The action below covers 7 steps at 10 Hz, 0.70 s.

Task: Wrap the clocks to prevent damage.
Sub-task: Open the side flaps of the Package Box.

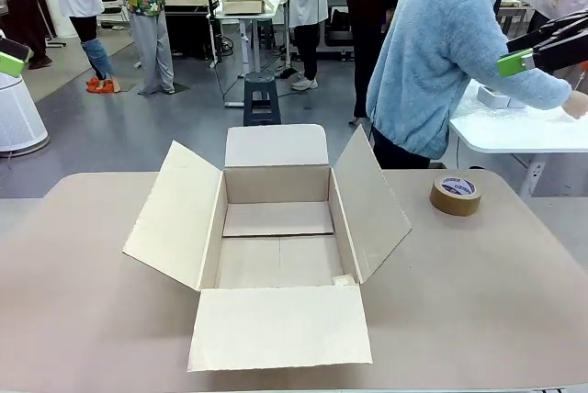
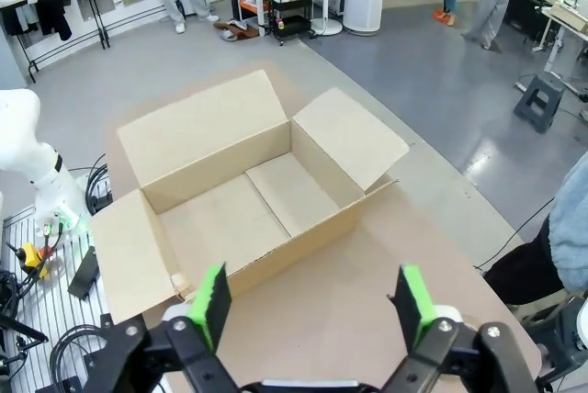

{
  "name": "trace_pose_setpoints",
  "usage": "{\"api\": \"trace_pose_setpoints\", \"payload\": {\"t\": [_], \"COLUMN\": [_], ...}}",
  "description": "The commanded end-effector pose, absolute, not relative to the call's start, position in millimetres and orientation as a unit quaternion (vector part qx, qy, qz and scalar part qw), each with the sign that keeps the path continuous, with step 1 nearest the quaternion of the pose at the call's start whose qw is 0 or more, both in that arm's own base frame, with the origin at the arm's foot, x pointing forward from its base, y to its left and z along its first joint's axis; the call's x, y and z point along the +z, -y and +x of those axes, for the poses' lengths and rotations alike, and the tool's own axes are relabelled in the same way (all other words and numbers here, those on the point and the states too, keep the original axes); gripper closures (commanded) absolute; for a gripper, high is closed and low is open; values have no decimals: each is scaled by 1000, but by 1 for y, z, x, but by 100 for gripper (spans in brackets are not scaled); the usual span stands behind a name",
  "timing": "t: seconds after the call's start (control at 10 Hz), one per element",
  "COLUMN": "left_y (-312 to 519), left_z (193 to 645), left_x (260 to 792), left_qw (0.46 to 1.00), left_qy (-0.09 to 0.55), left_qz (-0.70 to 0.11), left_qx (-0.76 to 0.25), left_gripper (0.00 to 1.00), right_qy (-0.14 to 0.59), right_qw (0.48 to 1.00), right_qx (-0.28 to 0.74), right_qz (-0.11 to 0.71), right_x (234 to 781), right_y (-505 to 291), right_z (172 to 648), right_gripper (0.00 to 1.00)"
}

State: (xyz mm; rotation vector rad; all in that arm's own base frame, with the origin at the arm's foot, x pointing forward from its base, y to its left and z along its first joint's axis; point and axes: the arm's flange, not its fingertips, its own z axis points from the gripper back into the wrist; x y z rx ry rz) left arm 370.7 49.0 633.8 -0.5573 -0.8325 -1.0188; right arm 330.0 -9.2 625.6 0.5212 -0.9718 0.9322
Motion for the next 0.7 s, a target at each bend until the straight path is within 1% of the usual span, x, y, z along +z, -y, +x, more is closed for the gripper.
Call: {"api": "trace_pose_setpoints", "payload": {"t": [0.0,0.1,0.2,0.3,0.4,0.5,0.6], "left_y": [-54,-53,-55,-57,-58,-59,-58], "left_z": [370,370,369,371,371,370,372], "left_x": [638,640,639,641,642,642,643], "left_qw": [745,744,745,744,744,747,745], "left_qy": [385,383,381,380,379,382,382], "left_qz": [-276,-276,-277,-281,-282,-281,-283], "left_qx": [-469,-472,-473,-471,-472,-467,-467], "left_gripper": [58,100,63,100,100,100,100], "right_qy": [451,451,449,452,454,454,455], "right_qw": [743,743,743,742,742,744,744], "right_qx": [429,429,432,430,427,422,419], "right_qz": [247,246,244,245,246,250,253], "right_x": [629,630,632,634,635,635,634], "right_y": [16,17,17,18,19,21,22], "right_z": [326,325,324,324,324,325,325], "right_gripper": [59,100,100,100,86,96,100]}}
